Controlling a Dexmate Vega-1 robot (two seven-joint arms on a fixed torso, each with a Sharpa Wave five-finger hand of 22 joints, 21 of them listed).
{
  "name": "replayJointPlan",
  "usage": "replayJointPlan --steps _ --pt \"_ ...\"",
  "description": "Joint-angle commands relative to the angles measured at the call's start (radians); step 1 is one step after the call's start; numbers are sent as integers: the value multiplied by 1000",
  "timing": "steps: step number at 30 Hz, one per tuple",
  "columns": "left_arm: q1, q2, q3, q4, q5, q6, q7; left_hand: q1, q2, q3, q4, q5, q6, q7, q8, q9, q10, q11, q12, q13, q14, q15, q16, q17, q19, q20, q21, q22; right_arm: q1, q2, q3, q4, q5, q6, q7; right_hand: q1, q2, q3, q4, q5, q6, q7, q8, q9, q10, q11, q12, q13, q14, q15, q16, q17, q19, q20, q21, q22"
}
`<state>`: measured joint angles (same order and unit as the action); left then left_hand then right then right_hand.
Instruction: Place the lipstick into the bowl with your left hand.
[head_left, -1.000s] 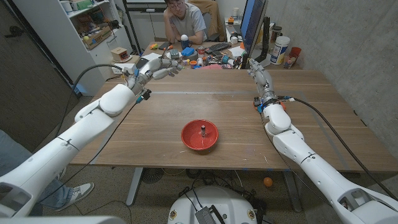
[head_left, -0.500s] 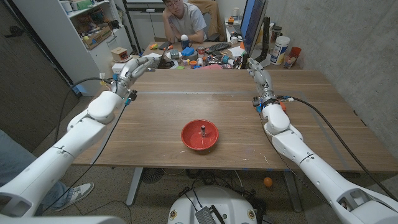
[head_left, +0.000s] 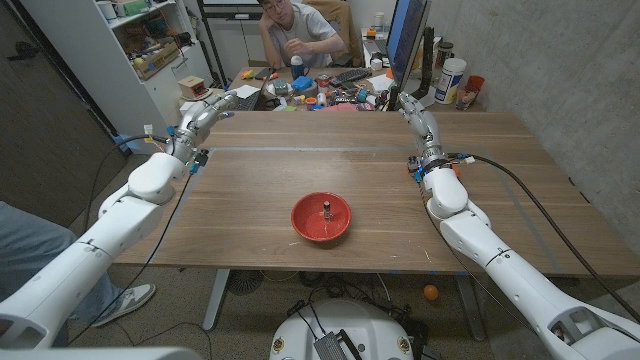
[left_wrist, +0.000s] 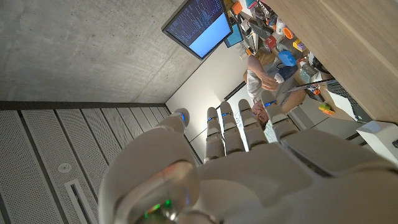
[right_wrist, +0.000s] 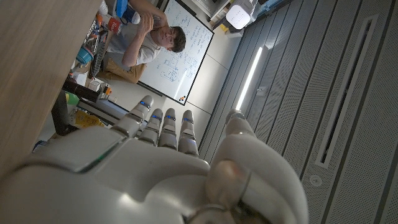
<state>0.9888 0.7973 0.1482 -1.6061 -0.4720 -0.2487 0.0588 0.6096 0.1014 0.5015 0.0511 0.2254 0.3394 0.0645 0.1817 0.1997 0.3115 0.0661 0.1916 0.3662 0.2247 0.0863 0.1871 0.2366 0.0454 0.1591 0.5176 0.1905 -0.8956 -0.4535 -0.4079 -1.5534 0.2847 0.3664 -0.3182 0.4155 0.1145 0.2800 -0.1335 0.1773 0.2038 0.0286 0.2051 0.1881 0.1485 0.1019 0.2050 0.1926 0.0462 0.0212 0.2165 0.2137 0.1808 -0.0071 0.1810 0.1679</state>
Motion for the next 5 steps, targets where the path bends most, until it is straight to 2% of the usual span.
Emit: replayJointPlan --steps 1,5 --pt "23 28 -5 12 -42 -47 -47 -8 4 1 -6 -2 13 5 10 3 -6 -2 4 -1 -1 0 -2 -3 -6 -5 -2 -2 -51 -14 1 -90 -46 -47 -51 7 2 -2 -1 7 9 2 1 3 6 -6 3 5 -3 2 -3 2 -7 2 0 2" --pt "27 36 -1 9 -37 -53 -52 -10 6 2 -7 -2 19 7 13 3 -4 -2 6 -3 0 0 0 -6 -6 -7 -3 -2 -59 -8 0 -86 -53 -34 -57 7 2 -3 -1 7 8 1 0 3 7 -4 3 5 -1 3 -3 2 -8 2 0 2"
